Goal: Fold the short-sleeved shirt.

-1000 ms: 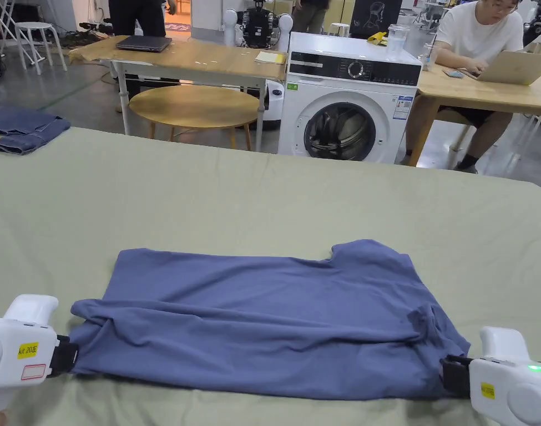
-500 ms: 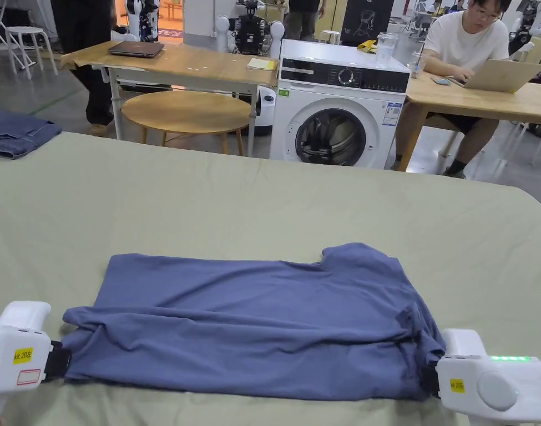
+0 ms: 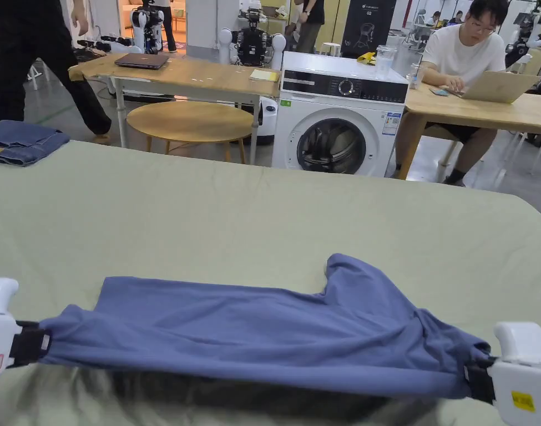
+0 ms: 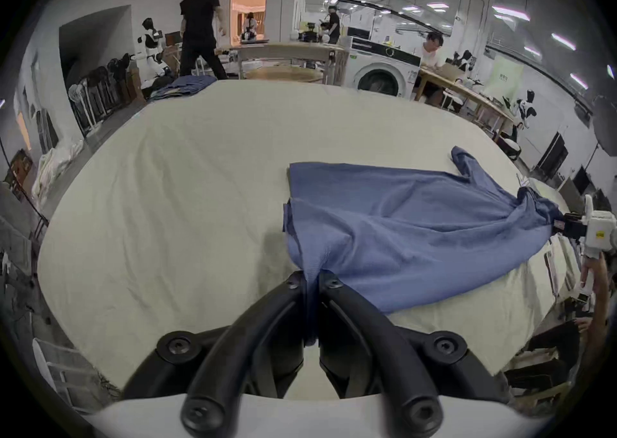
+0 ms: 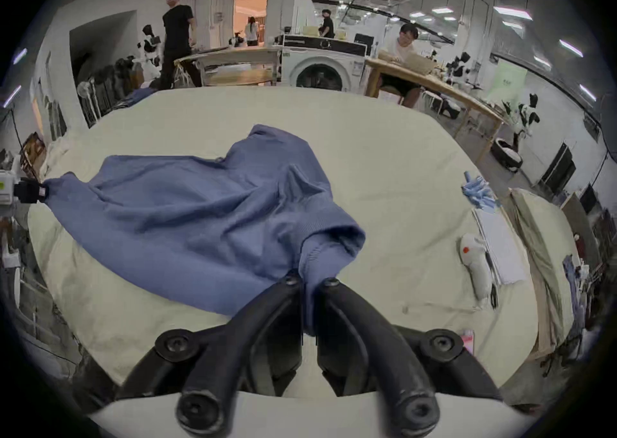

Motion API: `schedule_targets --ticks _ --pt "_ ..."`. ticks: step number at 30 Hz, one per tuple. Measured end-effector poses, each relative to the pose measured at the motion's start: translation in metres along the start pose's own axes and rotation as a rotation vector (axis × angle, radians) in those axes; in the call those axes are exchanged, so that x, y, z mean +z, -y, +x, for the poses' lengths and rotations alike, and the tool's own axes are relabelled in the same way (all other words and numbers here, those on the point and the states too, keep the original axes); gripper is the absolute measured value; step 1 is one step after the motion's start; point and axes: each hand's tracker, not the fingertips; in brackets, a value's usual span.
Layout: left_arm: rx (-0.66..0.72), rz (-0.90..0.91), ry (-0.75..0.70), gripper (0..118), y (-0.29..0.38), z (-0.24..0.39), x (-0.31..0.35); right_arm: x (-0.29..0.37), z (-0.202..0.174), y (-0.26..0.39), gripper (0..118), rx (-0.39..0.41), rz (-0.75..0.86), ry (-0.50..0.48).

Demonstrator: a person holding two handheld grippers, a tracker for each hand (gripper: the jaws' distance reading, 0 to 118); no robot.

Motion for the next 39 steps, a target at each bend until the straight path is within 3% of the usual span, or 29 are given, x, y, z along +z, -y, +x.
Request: schedule_targets --ticks 9,16,19,20,21,22,23,24,31,35,37,38,39 --pt "-0.041 -0.135 -0.024 0 0.096 -0.004 -0.008 -0.002 -0.017 0.095 4 0.020 -0.143 0.039" --pt "-0.068 -0.157 -0.068 0 0.114 0.002 -0.032 -0.030 -0.021 0.121 5 0.009 -0.157 0.056" --pt "-0.046 -0.158 -0.062 0 0.109 -0.003 -0.032 -0.025 -0.020 0.114 19 0.002 -0.145 0.060" --pt "-0.032 -0.159 -0.059 3 0.106 -0.004 -0.030 -0.023 -0.019 0.112 41 0.000 -0.145 0.067" --pt "-0.018 -0.163 -0.059 9 0.104 -0.007 -0.029 -0.018 -0.019 0.107 55 -0.004 -0.139 0.103" --pt "-0.007 -0.147 -0.066 16 0.101 -0.006 -0.026 -0.011 -0.018 0.103 58 -0.010 -0.108 0.120" --pt "0.000 -0.125 -0.081 29 0.098 -0.005 -0.022 -0.004 -0.018 0.097 58 -0.016 -0.066 0.116" --pt "-0.004 -0.088 -0.098 33 0.095 -0.002 -0.017 0.004 -0.019 0.091 58 -0.028 -0.025 0.109" --pt "-0.014 0.193 -0.030 34 0.067 0.027 0.008 0.033 -0.057 0.048 58 -0.070 0.266 0.106" --pt "-0.072 0.357 -0.060 34 0.059 0.056 0.012 0.036 -0.092 0.033 58 -0.082 0.419 0.045" --pt "-0.072 0.416 -0.063 34 0.056 0.069 0.014 0.036 -0.111 0.027 44 -0.069 0.460 0.031" --pt "-0.073 0.420 -0.061 24 0.055 0.074 0.014 0.035 -0.119 0.025 18 -0.065 0.480 0.024" --pt "-0.081 0.434 -0.063 9 0.053 0.079 0.012 0.033 -0.126 0.023 6 -0.068 0.491 0.023"
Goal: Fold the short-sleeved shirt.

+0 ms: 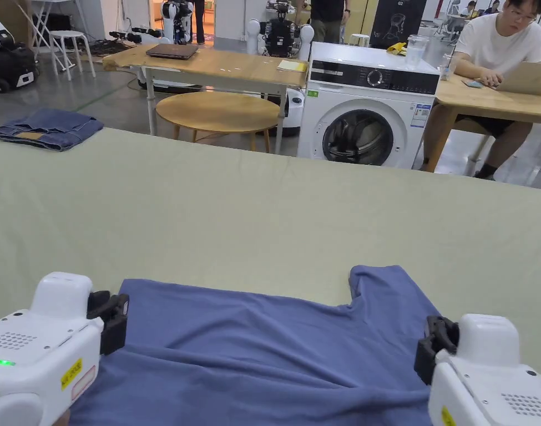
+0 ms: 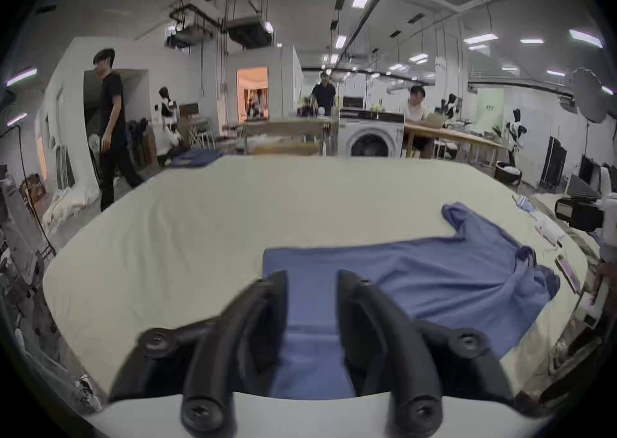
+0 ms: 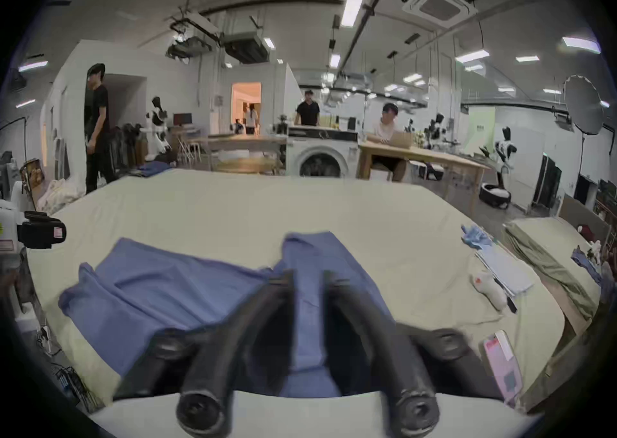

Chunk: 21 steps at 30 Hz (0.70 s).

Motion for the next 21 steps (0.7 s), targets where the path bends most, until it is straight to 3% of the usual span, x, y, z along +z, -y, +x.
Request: schedule_targets --ticks 1,2,10,19,21 --pt "-0.011 0.006 -0.018 0 -0.001 0.005 -0.002 -0.001 -0.006 0.000 5 -0.009 0.012 -0.002" --pt "-0.023 0.014 -0.047 0 -0.003 0.009 -0.003 -0.003 -0.011 -0.002 0 -0.018 0.017 -0.017" --pt "0.036 -0.089 -0.031 0 -0.029 -0.022 -0.052 -0.025 -0.032 -0.002 0 -0.044 -0.022 -0.069" --pt "0.148 -0.445 0.049 0 -0.062 -0.099 -0.186 -0.055 -0.026 0.010 0 -0.026 -0.100 -0.064" --pt "0.160 -0.544 0.075 7 -0.063 -0.105 -0.214 -0.060 -0.024 0.013 0 -0.022 -0.124 -0.060"
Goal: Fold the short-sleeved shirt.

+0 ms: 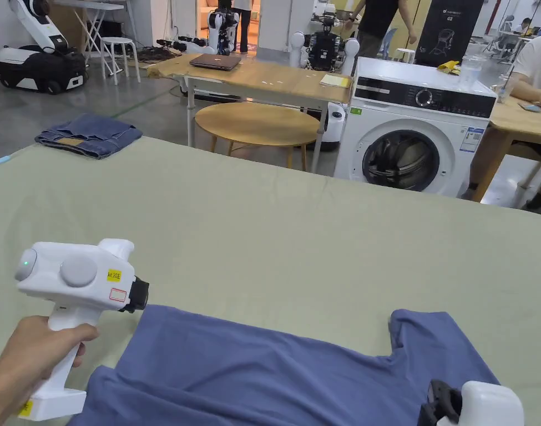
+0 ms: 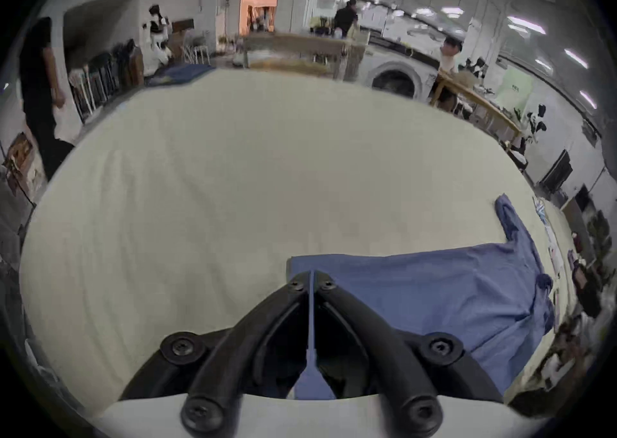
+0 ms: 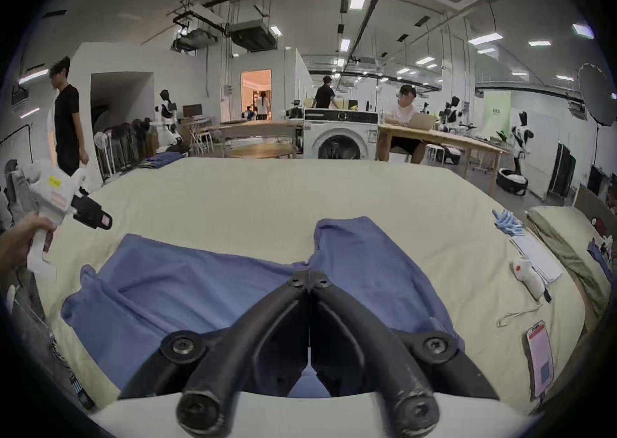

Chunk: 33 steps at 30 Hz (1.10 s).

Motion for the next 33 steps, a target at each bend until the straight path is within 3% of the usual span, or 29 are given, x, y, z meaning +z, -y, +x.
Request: schedule_targets --ticks 1,2,4,8,12,16,18,19,23,26,31,33 --pt "0.007 -0.028 -0.003 7 -0.008 -0.002 -0.011 -0.003 0.002 0.002 0 0.000 -0.013 0.004" --pt "0.013 -0.054 0.004 29 -0.011 -0.004 -0.020 -0.005 0.003 0.003 0 -0.001 -0.023 0.006" --pt "0.023 -0.107 -0.010 48 -0.017 -0.007 -0.043 -0.009 0.005 0.006 0 -0.003 -0.044 0.011" --pt "-0.002 -0.174 -0.058 50 -0.015 -0.001 -0.072 -0.014 0.010 0.013 0 0.005 -0.079 0.019" --pt "-0.010 -0.151 -0.086 50 -0.015 0.017 -0.053 -0.016 0.014 0.018 0 0.013 -0.105 0.027" --pt "-0.076 -0.129 -0.137 32 -0.008 0.031 -0.051 -0.019 0.015 0.022 0 0.014 -0.128 0.027" --pt "-0.104 -0.126 -0.127 6 -0.006 0.037 -0.051 -0.020 0.017 0.023 0 0.006 -0.137 0.025" --pt "-0.124 -0.128 -0.122 0 -0.005 0.042 -0.050 -0.020 0.018 0.023 0 0.001 -0.140 0.022" --pt "-0.187 -0.097 -0.142 0 -0.003 0.045 -0.047 -0.026 0.026 0.018 0 -0.011 -0.151 0.023" --pt "-0.179 0.018 -0.148 0 -0.001 0.044 -0.030 -0.033 0.039 0.002 0 -0.021 -0.156 0.031" --pt "-0.149 0.058 -0.120 0 -0.005 0.036 -0.007 -0.074 0.078 -0.043 0 -0.003 -0.222 0.071" --pt "-0.137 0.074 -0.106 0 -0.006 0.034 0.000 -0.101 0.093 -0.058 30 0.012 -0.297 0.080"
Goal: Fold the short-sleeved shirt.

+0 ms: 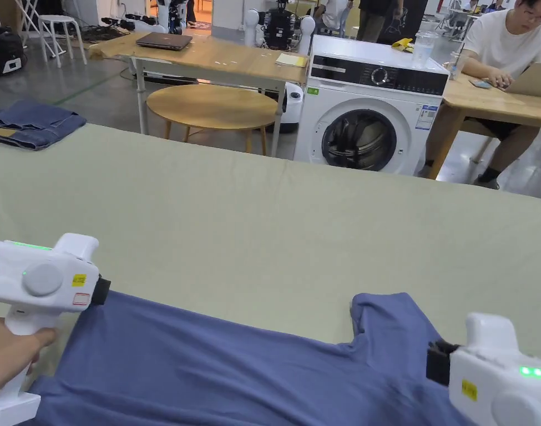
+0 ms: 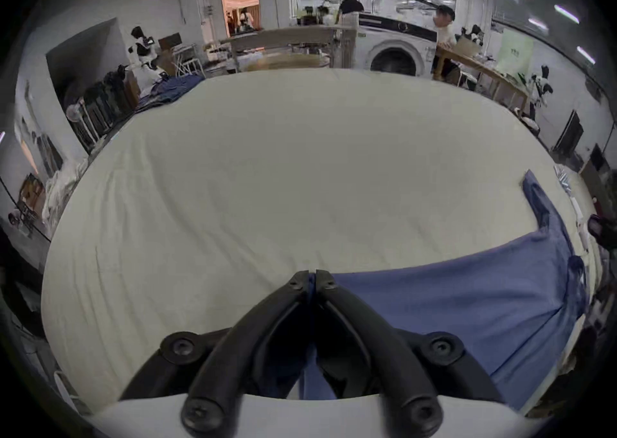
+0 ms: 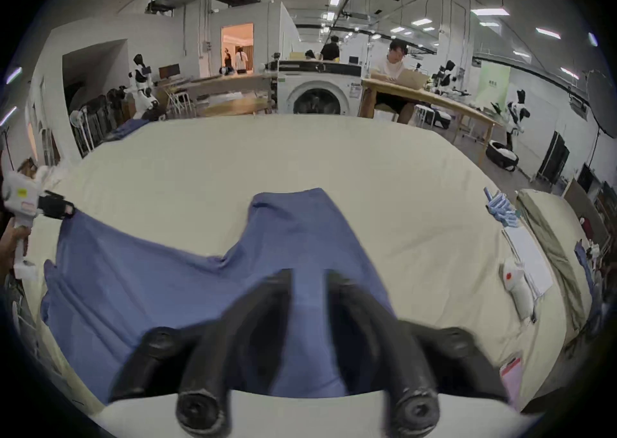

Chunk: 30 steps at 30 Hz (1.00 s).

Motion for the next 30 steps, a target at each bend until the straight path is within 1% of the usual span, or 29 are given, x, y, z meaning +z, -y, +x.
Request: schedule_targets --ticks 1,2,4,7,9,10,12,14,15,16,17,18,20,21,23,24,27,30 --pt "0.004 0.002 0.003 0 -0.001 -0.001 0.001 -0.014 0.007 -0.011 47 0.005 -0.054 -0.011" --pt "0.007 0.004 0.006 0 -0.002 -0.002 0.003 -0.029 0.012 -0.019 58 -0.002 -0.068 -0.013" --pt "0.009 0.011 0.007 0 0.000 -0.001 0.003 -0.060 0.022 -0.034 58 0.011 -0.137 -0.029" --pt "0.013 0.010 0.009 0 0.002 -0.001 0.003 -0.105 0.030 -0.045 58 0.028 -0.236 -0.018" --pt "0.014 0.012 0.010 0 0.007 0.002 0.004 -0.131 0.036 -0.048 58 0.004 -0.289 -0.050" --pt "0.016 0.012 0.012 0 0.008 0.002 0.005 -0.141 0.037 -0.048 58 0.006 -0.311 -0.026" --pt "0.021 0.016 0.013 0 0.012 0.003 0.008 -0.157 0.039 -0.045 58 0.024 -0.349 -0.032" --pt "0.035 0.020 0.015 0 0.014 0.002 0.011 -0.161 0.044 -0.046 58 -0.001 -0.351 -0.061" --pt "0.044 0.022 0.019 0 0.015 0.001 0.012 -0.159 0.046 -0.047 58 -0.028 -0.341 -0.069" --pt "0.050 0.024 0.021 0 0.017 0.002 0.013 -0.159 0.047 -0.049 55 -0.035 -0.341 -0.068" --pt "0.050 0.023 0.023 0 0.017 0.002 0.013 -0.158 0.046 -0.048 46 -0.025 -0.342 -0.069" --pt "0.048 0.023 0.023 0 0.017 0.002 0.013 -0.157 0.044 -0.047 33 -0.004 -0.330 -0.066" --pt "0.046 0.025 0.022 0 0.019 0.004 0.014 -0.154 0.042 -0.046 0 0.046 -0.320 -0.069" --pt "0.048 0.024 0.022 0 0.019 0.004 0.014 -0.151 0.044 -0.046 0 0.044 -0.319 -0.082" --pt "0.057 0.026 0.024 0 0.020 0.003 0.015 -0.142 0.046 -0.046 0 0.013 -0.301 -0.106" --pt "0.063 0.028 0.028 0 0.021 0.003 0.018 -0.135 0.047 -0.045 0 0.011 -0.288 -0.105" --pt "0.062 0.043 0.032 0 0.023 0.001 0.027 -0.106 0.049 -0.043 0 0.002 -0.184 -0.089" --pt "0.065 0.060 0.041 0 0.028 -0.001 0.042 -0.068 0.050 -0.040 0 -0.012 -0.133 -0.091"
